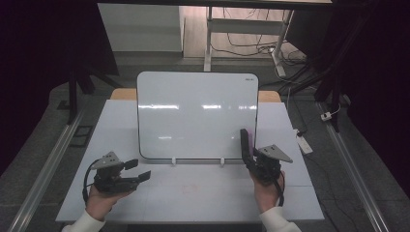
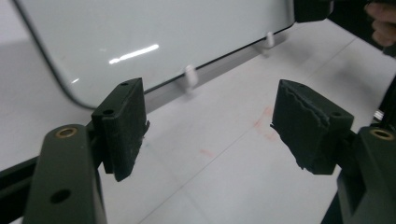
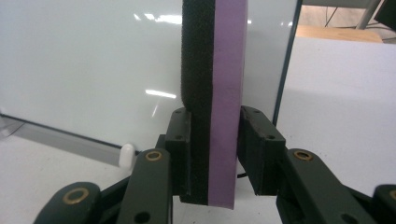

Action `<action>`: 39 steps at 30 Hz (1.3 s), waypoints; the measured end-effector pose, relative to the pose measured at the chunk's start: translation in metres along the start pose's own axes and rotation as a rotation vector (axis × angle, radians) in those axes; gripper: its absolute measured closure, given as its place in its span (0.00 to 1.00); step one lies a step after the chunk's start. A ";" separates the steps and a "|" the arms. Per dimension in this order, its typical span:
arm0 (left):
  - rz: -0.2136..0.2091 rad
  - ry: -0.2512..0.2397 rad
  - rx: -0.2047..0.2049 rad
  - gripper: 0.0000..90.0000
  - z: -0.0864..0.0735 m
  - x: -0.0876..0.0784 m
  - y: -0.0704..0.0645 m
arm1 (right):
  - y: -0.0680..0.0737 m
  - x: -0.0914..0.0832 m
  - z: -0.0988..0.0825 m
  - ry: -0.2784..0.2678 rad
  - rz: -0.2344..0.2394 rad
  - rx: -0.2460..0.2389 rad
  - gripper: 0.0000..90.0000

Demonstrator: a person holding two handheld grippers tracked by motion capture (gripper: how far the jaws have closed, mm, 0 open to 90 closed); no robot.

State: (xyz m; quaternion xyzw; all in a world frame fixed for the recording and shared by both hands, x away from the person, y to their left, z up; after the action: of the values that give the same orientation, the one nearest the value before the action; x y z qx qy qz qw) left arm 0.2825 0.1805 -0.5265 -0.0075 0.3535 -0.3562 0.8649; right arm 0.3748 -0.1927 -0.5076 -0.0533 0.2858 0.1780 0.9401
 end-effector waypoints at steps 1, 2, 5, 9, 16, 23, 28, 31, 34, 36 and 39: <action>0.007 0.002 -0.003 0.30 -0.003 -0.001 0.001 | -0.001 0.002 0.000 0.001 0.001 0.005 0.72; 0.015 0.005 -0.003 0.30 -0.005 -0.002 0.002 | -0.002 0.003 0.001 0.003 0.001 0.009 0.72; 0.047 0.013 0.008 0.30 -0.011 -0.004 0.007 | 0.000 0.007 0.003 -0.002 -0.003 0.005 0.72; 0.059 0.016 -0.009 0.30 -0.016 -0.004 0.012 | 0.000 0.015 0.006 -0.015 -0.010 0.000 0.72; 0.077 0.019 -0.015 0.29 -0.020 -0.006 0.016 | 0.001 0.013 0.006 -0.026 -0.006 -0.015 0.55; 0.088 0.031 -0.009 0.29 -0.022 -0.006 0.019 | 0.003 -0.006 0.002 -0.044 0.082 -0.084 0.43; 0.106 0.045 0.005 0.29 -0.026 -0.005 0.021 | 0.001 -0.013 -0.007 -0.011 0.146 -0.154 0.41; 0.103 0.054 0.011 0.29 -0.028 -0.004 0.021 | -0.002 -0.017 -0.015 0.006 0.186 -0.196 0.39; 0.109 0.065 0.021 0.29 -0.029 -0.002 0.020 | -0.007 -0.020 -0.023 0.017 0.219 -0.232 0.38; 0.111 0.071 0.031 0.28 -0.031 -0.002 0.020 | -0.012 -0.022 -0.029 0.037 0.229 -0.249 0.38; 0.108 0.077 0.041 0.28 -0.033 -0.002 0.019 | -0.020 -0.024 -0.037 0.046 0.242 -0.272 0.38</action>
State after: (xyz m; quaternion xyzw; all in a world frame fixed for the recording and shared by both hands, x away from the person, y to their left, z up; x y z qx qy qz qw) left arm 0.2724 0.2038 -0.5553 0.0429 0.3791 -0.3160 0.8687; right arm 0.3441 -0.2257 -0.5251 -0.1493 0.2847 0.3253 0.8893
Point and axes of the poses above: each handheld gripper's, and its own axes: x roughly forward along the jaws, z roughly out of its top, y roughly to its left, the point moved 8 cm from there along x, roughly forward along the jaws, and after that the axes turned 6 degrees about y, right-handed, at the moved point
